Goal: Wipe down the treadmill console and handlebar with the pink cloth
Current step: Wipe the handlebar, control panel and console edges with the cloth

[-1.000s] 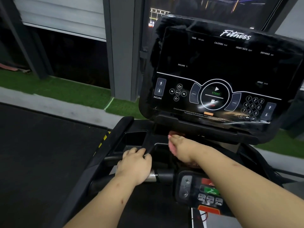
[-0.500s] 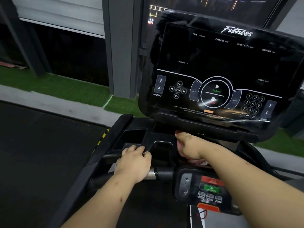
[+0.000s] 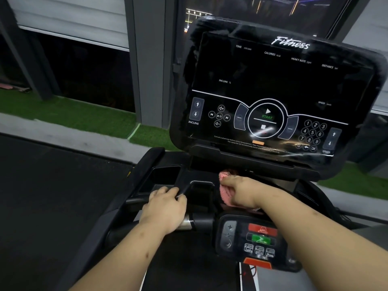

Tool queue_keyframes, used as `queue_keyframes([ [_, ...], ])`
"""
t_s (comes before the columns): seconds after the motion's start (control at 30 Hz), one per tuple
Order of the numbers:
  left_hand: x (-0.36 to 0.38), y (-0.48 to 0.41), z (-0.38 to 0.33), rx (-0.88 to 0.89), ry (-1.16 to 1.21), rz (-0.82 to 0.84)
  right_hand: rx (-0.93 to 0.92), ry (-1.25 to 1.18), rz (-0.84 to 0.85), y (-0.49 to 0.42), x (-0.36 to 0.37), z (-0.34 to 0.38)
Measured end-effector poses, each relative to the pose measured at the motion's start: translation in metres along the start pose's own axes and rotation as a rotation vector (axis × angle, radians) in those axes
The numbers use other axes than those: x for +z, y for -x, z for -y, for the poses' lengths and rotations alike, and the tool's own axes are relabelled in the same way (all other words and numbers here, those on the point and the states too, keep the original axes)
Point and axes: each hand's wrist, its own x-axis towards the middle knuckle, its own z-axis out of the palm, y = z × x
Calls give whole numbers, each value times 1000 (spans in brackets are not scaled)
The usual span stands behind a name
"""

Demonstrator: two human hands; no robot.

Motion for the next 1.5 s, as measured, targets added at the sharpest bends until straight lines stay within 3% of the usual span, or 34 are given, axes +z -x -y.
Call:
queue_keyframes([
  [0.17, -2, 3, -2, 2, -48, -4, -43, -1, -80, 2, 1, 5],
  [0.57, -8, 1, -12, -20, -114, 73, 22, -69, -65, 21, -3, 8],
  [0.83, -22, 23, -42, 110, -100, 4, 33, -156, -186, 52, -11, -8],
  [1.0, -28, 54, -78, 163, -102, -4, 97, -191, -36, 74, -11, -15],
  [1.17, -27, 77, -94, 168, -82, -28, 207, -265, -3, 74, -11, -13],
  [1.3, -26, 89, -99, 175, -73, -75, 214, -400, -7, 75, -17, -17],
  [1.5, -23, 97, -125, 227, -43, -117, 87, -850, -203, 93, -28, -26],
])
